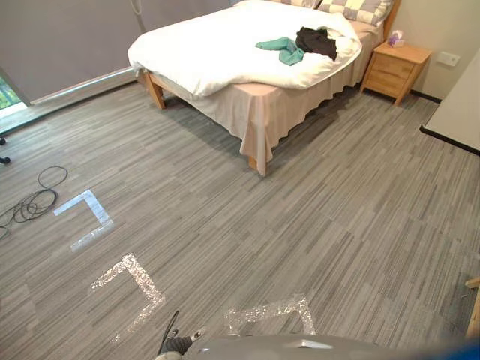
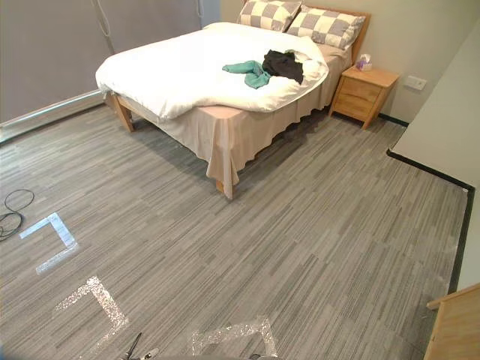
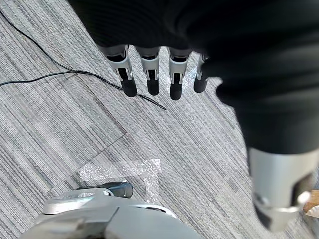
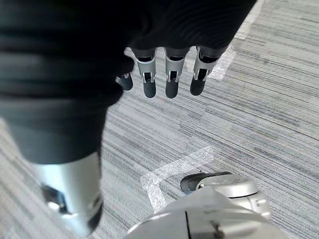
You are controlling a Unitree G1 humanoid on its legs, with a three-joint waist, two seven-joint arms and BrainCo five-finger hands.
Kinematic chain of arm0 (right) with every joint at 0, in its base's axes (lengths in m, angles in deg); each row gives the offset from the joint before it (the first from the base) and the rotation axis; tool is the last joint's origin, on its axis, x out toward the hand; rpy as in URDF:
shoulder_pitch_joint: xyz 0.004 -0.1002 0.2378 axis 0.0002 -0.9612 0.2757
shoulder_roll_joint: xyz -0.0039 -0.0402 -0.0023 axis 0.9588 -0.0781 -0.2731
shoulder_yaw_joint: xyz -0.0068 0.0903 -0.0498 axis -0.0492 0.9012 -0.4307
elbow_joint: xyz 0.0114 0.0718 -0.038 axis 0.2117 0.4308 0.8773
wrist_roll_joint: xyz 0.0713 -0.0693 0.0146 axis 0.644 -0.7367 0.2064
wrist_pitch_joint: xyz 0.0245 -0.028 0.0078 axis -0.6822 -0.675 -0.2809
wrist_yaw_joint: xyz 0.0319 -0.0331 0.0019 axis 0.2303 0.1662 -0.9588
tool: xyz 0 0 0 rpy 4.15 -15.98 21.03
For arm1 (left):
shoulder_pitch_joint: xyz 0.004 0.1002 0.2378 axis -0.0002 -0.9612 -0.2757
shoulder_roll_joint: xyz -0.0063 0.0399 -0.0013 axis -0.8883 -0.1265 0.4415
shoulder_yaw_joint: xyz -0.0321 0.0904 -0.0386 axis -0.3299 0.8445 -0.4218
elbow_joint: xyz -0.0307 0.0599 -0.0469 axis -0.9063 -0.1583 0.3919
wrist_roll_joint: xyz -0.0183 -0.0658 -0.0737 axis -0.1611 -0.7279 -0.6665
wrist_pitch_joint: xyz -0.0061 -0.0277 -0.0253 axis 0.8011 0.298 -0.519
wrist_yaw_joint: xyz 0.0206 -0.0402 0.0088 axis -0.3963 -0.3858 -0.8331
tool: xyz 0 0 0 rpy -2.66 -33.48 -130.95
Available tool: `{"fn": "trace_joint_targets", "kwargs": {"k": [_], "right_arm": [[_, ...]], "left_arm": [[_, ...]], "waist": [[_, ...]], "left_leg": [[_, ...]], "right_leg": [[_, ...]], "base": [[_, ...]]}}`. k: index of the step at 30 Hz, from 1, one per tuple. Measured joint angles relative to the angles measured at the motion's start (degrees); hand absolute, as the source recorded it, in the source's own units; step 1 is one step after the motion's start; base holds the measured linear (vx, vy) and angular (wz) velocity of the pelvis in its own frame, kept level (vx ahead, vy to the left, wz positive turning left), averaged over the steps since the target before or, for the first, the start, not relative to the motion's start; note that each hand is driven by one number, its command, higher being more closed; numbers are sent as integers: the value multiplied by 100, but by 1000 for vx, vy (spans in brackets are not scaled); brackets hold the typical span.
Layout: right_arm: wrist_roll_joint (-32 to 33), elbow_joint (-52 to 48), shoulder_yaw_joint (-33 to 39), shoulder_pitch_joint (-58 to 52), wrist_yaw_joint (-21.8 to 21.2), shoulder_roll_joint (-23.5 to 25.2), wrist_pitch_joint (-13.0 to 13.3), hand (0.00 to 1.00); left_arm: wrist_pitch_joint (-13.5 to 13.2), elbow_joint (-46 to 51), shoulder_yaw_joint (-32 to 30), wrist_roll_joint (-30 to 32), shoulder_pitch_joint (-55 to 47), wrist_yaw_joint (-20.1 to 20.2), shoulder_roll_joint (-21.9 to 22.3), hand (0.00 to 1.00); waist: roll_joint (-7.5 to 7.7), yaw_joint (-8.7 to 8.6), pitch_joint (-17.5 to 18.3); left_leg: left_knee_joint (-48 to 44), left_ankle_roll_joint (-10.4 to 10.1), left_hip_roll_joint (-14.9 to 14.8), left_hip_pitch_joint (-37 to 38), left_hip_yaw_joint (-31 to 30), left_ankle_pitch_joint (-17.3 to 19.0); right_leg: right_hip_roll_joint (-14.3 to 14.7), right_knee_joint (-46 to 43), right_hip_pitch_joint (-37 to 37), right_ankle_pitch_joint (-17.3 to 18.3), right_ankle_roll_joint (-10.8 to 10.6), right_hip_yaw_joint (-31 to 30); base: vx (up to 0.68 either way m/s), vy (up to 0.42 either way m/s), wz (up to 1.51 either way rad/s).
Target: Tidy the bed and pick cloth on bed and put in laundry
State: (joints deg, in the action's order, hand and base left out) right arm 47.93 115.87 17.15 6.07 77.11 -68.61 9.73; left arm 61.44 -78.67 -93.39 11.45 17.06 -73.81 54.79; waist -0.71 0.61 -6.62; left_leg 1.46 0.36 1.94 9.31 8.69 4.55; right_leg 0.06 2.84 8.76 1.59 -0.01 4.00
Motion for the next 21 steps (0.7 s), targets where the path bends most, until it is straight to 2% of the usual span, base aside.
{"fn": "trace_joint_targets", "kwargs": {"k": [9, 18, 20, 21], "right_arm": [[-2, 141, 139, 157, 51, 8, 25, 0], [0, 81, 218, 165, 16, 37, 21, 0], [1, 44, 229, 174, -20, 43, 20, 0], [2, 12, 273, 176, -26, 66, 20, 0]], "left_arm": [[-3, -198, -67, 56, 133, -83, 7, 0], [7, -198, -150, 176, 193, -49, 14, 0], [7, -195, -235, 213, 220, -18, 33, 0], [7, -194, -234, 212, 223, 28, 24, 0]], "waist": [[-7, 11, -144], [29, 24, -290], [7, 13, -340], [53, 4, -387]], "left_leg": [[180, 12, -43, 223, 42, -9], [245, -70, -96, 373, 164, 42], [244, -70, -105, 347, 181, 42], [242, -69, -107, 329, 182, 43]], "right_leg": [[69, 220, 219, -18, -84, 42], [117, 206, 294, 37, -160, 0], [118, -108, 109, 187, -71, -2], [103, -516, -102, 392, -74, 3]], "base": [[98, -44, -3], [17, -14, -7], [-15, -7, -5], [0, 0, 0]]}}
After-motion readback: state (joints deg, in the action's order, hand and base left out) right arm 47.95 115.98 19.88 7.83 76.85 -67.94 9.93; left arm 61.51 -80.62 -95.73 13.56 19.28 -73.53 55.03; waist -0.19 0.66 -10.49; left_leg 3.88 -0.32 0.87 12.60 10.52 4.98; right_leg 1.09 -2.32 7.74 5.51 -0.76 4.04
